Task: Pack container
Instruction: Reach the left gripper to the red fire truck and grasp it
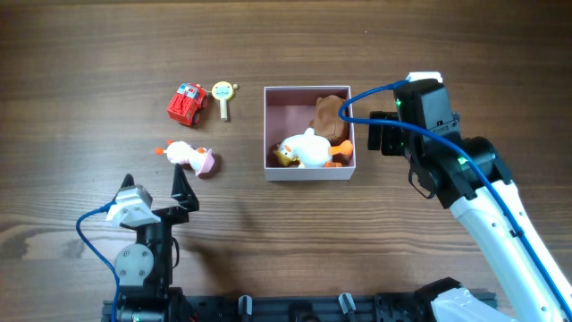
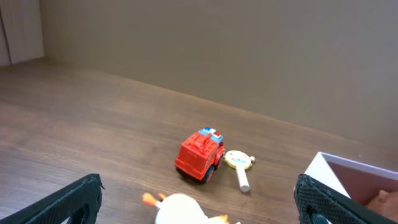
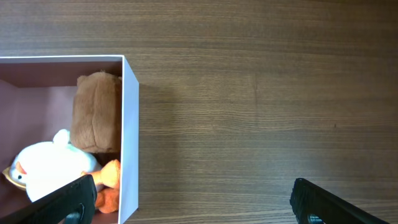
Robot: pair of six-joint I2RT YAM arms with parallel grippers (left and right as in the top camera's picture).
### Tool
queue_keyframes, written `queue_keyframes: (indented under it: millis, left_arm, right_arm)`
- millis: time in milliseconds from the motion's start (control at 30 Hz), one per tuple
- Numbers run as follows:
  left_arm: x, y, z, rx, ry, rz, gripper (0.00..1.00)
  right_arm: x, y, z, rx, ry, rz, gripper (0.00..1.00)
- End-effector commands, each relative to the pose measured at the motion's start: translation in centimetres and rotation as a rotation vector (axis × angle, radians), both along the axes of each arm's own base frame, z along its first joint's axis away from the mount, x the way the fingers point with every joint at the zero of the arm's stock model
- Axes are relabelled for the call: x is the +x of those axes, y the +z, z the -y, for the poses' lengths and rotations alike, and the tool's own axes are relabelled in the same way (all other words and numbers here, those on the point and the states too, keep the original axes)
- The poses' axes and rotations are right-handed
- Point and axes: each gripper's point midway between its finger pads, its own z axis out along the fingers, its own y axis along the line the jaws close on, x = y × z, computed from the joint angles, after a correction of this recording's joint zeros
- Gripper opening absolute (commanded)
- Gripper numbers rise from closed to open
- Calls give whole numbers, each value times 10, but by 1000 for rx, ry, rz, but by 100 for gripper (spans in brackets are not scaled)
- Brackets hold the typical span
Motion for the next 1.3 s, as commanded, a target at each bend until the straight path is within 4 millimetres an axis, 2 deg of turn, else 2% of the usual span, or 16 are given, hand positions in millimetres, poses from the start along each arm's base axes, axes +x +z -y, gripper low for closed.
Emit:
queue_keyframes:
  millis: [0, 133, 267, 367, 467, 600, 667, 733, 800, 833, 967, 1100, 1267]
  left_arm:
    - [1, 0, 28, 14, -165, 7, 100]
    - [-3, 15, 44, 10, -254, 2, 100]
    - [0, 81, 46, 6, -270, -66, 100]
    - [19, 108, 47, 36, -277, -214, 100]
    - [50, 112, 48, 102, -304, -477, 100]
    - [100, 89, 50, 140, -358, -835, 100]
    - [124, 75, 51, 129, -364, -915, 100]
    - [154, 48, 52, 140, -373, -974, 100]
    - [169, 26, 49, 181, -382, -1001, 100]
    - [180, 7, 49, 195, -388, -1026, 100]
    - [197, -20, 34, 238, -316, -1065, 100]
    - [213, -26, 20, 292, -236, -1040, 100]
    - [219, -36, 21, 302, -243, -1048, 100]
  right_arm:
    - [3, 11, 1, 14, -17, 30, 100]
    - [3, 11, 1, 13, -17, 30, 100]
    - [3, 11, 1, 13, -17, 30, 100]
    - [3, 11, 1, 13, -17, 30, 99]
    - [3, 11, 1, 13, -17, 30, 100]
    - [3, 11, 1, 13, -17, 30, 99]
    - [3, 11, 1, 13, -17, 30, 99]
    - [3, 11, 1, 14, -17, 30, 99]
    - [3, 11, 1, 13, -17, 30, 100]
    - [3, 11, 1, 14, -17, 30, 99]
    - [3, 11, 1, 13, -17, 30, 99]
    - [3, 11, 1, 13, -17, 30, 100]
    - [3, 11, 1, 14, -17, 30, 99]
